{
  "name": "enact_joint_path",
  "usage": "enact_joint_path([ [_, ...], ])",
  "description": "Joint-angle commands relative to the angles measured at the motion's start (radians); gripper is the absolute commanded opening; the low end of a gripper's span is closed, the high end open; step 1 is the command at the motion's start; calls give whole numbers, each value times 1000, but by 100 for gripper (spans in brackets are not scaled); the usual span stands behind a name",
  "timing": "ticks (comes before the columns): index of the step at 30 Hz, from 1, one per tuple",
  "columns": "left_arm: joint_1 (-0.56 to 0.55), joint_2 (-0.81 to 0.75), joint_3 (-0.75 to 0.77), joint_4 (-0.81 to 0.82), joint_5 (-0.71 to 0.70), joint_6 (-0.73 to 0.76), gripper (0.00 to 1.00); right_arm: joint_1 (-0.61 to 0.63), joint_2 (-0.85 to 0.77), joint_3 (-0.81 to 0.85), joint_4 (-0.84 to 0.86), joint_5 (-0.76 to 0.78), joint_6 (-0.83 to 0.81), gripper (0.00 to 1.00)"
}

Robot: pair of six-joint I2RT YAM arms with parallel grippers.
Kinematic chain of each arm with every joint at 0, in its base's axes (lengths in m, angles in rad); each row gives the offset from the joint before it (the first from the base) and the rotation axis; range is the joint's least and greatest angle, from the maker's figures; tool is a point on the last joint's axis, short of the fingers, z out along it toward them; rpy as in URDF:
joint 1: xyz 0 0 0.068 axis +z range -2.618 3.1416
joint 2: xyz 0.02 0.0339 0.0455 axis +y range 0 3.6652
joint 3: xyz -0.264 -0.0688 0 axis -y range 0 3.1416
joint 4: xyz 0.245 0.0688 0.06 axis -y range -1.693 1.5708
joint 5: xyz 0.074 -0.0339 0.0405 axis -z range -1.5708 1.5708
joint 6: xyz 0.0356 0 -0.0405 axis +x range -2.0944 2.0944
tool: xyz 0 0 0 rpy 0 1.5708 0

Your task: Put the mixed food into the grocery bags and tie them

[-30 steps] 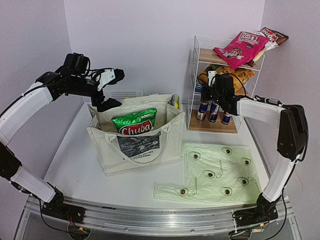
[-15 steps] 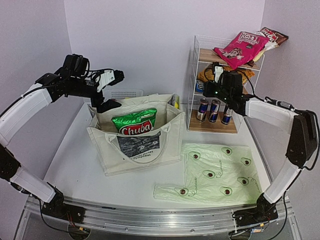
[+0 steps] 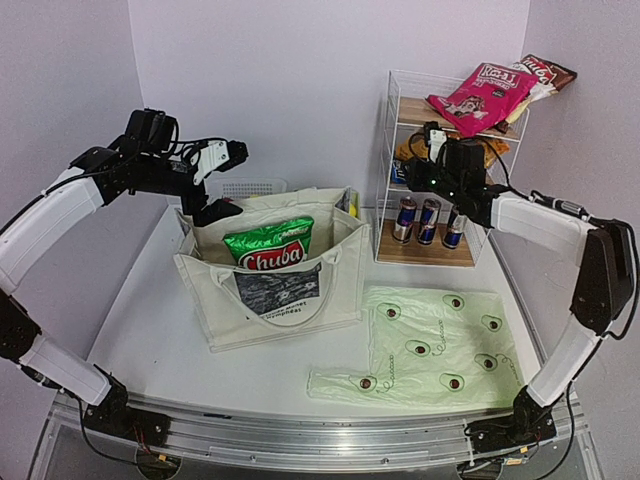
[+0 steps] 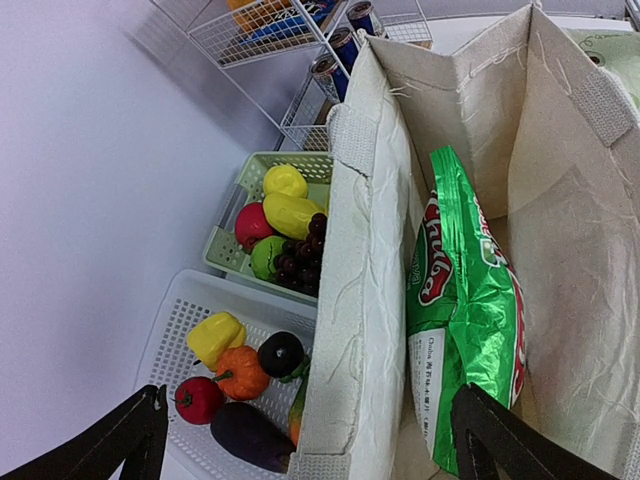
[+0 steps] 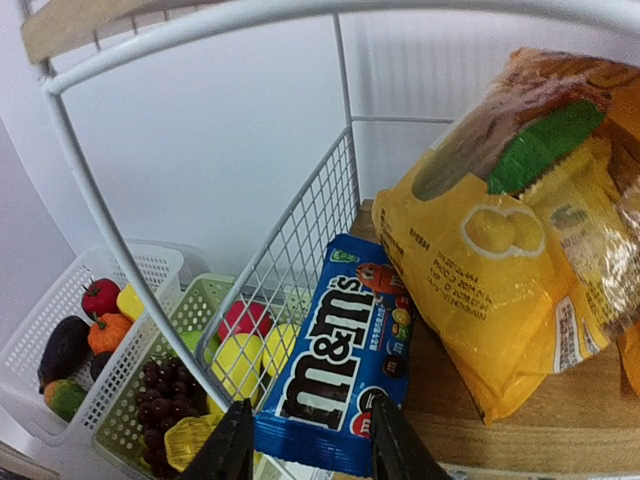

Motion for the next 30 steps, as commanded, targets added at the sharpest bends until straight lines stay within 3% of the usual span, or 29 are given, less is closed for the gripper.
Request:
enact_joint_path([
  [1,-4,-29,12,21,17,4,99,-12,47,69,-3,22,-54,41],
  [15,-4,-25,28,6,10,10,99,-15,162,158,-11,109,-106,63],
  [22,-4,-28,18,11,11,9,99,-14,182,45,131,233,-153,60],
  [30,-3,-21,28,5,11,11,99,-16,215,44,247,157,-143,64],
])
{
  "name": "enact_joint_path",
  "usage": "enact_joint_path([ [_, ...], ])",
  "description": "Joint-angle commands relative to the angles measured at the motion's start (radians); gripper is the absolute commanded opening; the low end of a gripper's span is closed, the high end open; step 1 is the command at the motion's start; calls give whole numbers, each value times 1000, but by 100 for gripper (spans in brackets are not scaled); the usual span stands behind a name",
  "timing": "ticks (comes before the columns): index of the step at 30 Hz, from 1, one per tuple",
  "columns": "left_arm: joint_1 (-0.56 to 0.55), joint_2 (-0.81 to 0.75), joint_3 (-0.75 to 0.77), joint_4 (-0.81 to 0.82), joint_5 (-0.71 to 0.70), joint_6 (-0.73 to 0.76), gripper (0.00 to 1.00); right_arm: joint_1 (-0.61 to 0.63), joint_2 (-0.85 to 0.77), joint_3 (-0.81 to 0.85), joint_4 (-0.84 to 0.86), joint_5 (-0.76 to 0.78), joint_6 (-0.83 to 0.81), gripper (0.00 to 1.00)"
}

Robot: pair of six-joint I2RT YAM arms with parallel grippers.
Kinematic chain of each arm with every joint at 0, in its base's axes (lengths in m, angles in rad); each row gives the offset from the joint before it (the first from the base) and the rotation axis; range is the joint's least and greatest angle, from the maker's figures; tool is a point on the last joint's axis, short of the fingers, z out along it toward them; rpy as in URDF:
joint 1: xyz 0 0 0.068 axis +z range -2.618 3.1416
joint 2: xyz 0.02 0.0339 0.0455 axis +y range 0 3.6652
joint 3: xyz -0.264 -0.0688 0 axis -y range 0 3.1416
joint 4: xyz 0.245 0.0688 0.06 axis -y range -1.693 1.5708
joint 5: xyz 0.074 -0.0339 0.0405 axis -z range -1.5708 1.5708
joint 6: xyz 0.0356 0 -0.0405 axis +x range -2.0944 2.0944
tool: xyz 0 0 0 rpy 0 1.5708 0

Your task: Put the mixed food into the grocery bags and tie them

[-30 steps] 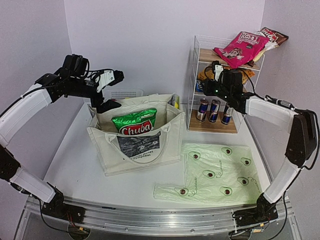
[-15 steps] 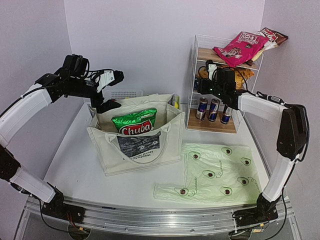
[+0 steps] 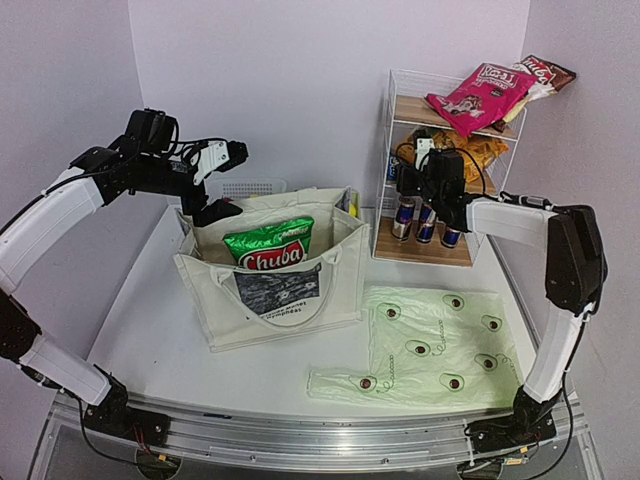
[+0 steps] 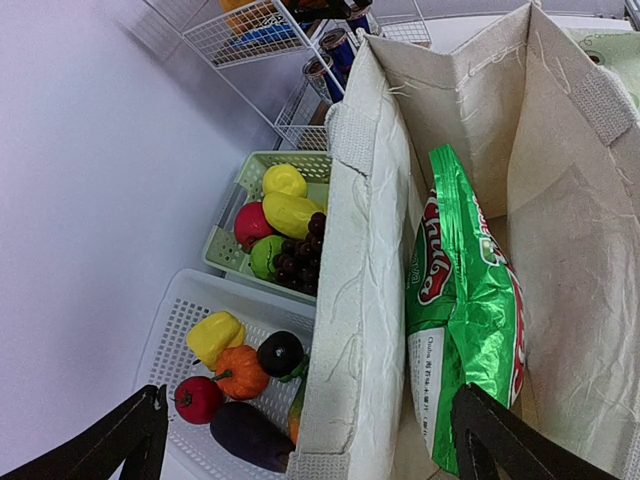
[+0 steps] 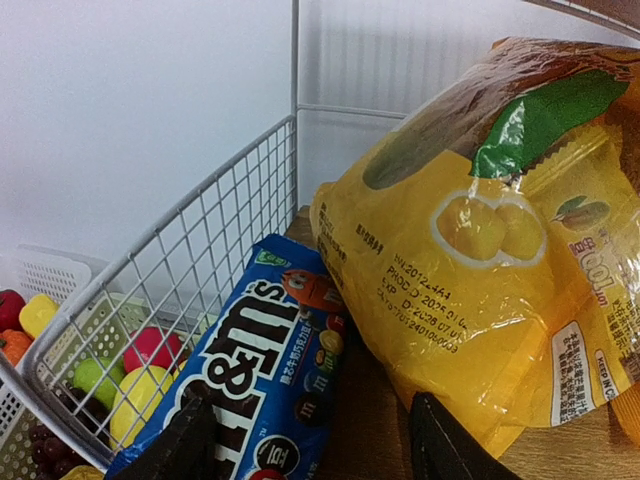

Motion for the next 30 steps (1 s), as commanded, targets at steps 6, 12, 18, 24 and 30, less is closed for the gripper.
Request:
enact_joint_path([
  [6,-4,-19,25,6,10,12,99,-4,12,-28,88,-56,47,70],
  [12,-4,-15,28,6,12,15,99,6,14,21,50,-89,78,74],
  [18,-4,-14,28,5,1,22,99,12,59,31,23,-38,44,74],
  [24,-4,-17,19,9,-9,29,99,18,105,13,18,52,-42,60],
  [30,-3,-17,12,14,-15,34,99,19,107,-5,24,77,-52,19],
])
